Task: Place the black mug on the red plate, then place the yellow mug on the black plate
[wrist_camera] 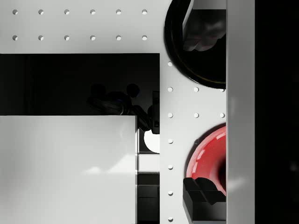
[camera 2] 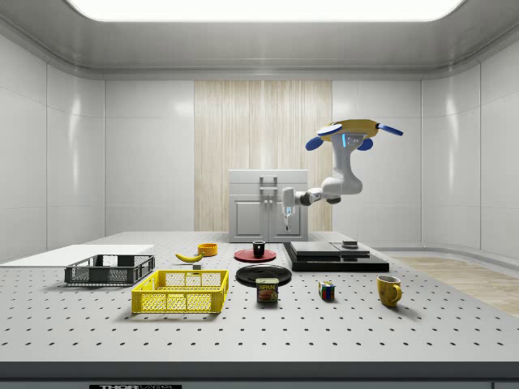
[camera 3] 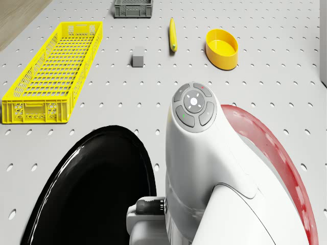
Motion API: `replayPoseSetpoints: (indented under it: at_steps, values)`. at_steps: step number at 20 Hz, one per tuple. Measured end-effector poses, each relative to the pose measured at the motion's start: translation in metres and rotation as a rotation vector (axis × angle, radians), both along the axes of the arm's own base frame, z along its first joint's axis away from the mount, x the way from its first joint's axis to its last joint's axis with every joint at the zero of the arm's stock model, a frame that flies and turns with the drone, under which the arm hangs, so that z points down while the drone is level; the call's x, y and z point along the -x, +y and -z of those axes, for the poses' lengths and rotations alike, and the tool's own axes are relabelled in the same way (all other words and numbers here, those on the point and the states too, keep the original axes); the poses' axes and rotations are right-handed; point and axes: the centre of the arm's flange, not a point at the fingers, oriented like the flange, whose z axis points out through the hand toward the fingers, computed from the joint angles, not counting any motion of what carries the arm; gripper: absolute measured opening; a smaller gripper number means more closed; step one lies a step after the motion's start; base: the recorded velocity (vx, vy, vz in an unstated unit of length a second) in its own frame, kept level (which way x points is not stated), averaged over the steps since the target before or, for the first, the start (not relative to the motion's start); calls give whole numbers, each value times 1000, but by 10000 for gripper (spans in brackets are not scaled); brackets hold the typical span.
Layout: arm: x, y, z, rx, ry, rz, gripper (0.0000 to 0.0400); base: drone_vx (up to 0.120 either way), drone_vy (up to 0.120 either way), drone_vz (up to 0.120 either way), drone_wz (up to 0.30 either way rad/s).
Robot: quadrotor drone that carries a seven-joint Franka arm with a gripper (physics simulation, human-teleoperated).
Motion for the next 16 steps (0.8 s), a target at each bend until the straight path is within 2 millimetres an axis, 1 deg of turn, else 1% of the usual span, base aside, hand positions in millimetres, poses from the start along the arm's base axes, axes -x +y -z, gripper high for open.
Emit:
replayPoseSetpoints:
  at_steps: [16]
  values:
    - [0, 0, 0, 0, 0, 0, 400, -120, 120, 0, 0]
